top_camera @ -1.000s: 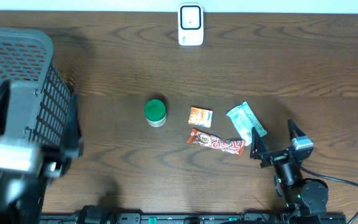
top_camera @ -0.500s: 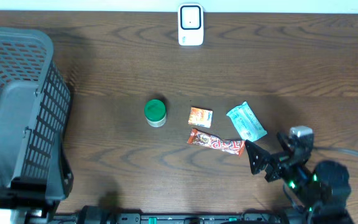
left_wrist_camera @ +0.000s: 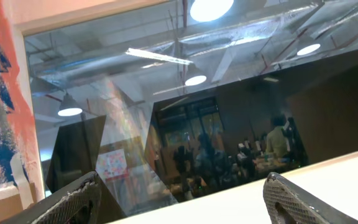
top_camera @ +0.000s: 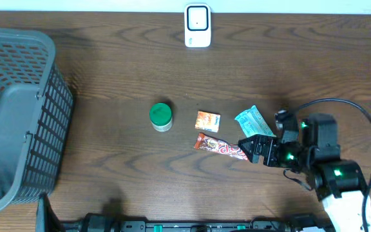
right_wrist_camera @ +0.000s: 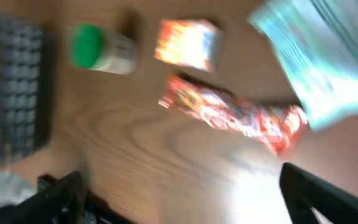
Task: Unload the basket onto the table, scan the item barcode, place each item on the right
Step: 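Reach the right gripper to the red candy bar and grasp it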
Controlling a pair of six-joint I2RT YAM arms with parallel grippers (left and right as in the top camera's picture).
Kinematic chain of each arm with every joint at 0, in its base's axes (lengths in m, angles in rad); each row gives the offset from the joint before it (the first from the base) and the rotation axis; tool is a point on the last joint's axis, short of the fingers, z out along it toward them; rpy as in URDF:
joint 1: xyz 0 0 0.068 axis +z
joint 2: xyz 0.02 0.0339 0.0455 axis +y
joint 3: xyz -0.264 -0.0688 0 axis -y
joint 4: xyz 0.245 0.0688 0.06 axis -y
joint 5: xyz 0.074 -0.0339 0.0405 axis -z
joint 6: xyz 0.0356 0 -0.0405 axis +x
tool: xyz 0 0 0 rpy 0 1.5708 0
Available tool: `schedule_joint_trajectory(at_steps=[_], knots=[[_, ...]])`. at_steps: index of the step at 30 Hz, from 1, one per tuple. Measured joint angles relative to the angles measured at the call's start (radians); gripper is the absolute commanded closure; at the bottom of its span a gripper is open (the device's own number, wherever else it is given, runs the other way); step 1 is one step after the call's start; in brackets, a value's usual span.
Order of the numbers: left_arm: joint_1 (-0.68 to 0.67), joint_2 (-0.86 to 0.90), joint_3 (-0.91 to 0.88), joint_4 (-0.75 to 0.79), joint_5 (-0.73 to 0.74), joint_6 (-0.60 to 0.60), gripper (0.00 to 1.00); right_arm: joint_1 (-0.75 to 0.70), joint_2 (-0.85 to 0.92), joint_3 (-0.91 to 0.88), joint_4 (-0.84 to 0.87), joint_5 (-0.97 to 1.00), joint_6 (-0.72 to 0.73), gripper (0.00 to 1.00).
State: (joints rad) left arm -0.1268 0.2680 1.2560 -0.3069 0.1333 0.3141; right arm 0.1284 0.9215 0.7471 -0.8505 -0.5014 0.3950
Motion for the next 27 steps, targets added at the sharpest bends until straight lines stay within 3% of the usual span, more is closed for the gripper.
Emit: schedule_joint_trajectory(at_steps=[12,24,25,27], knots=[[0.0,-0.002,-0.004,0.001,0.0,0.0,0.16,0.0,0.372,-0.121,0.21,0.032,0.094,0.01],[0.0,-0.002,-0.005,0.002,0.0,0.0,0.16,0.0,0.441,-0.249,0.529,-0.027,0.093,0.01],[0.0,-0.002,-0.005,0.002,0.0,0.0,0.16,-0.001,0.436,-0.272,0.59,-0.047,0.094,0.02],[0.0,-0.002,-0.005,0.002,0.0,0.0,0.16,0.0,0.432,-0.308,0.664,-0.082,0.089,0.15]])
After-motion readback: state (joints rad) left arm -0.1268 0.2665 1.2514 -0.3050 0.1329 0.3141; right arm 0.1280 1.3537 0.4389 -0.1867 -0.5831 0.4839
